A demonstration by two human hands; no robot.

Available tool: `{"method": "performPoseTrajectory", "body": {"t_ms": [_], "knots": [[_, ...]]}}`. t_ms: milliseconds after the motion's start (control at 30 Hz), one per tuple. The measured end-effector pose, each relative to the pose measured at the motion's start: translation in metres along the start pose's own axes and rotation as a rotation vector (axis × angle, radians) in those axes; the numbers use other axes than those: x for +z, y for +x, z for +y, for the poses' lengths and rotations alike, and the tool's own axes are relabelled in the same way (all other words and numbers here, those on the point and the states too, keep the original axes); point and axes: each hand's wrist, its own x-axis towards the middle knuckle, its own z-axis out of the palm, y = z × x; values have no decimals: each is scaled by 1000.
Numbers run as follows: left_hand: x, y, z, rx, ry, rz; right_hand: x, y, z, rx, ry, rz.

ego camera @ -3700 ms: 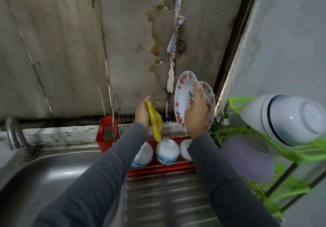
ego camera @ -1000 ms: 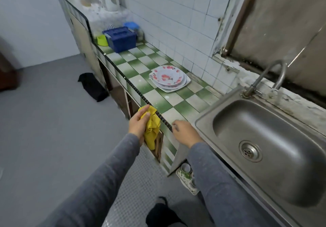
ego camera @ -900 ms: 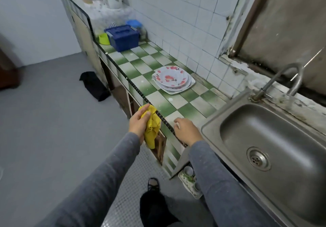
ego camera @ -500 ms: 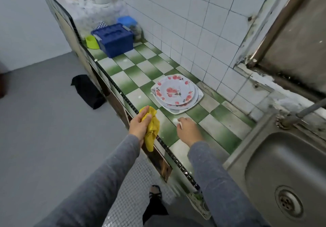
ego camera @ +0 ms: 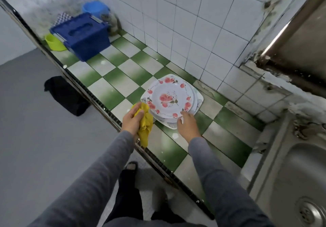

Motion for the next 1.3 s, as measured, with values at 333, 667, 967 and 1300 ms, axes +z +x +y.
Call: {"method": "performPoseTrajectory", "body": {"t_ms": [333,667,967,1300], "knots": [[2,93,39,-121,58,-188,26,44,-13,325,297,266],[-5,153,63,-189,112,-353,69,60,-32,572,908,515],[-21,179,78,-191,178,-411,87,71,-41,587,1234,562],[-15,179,82,-167,131,-433,75,65,-29,598,1276,534]]}}
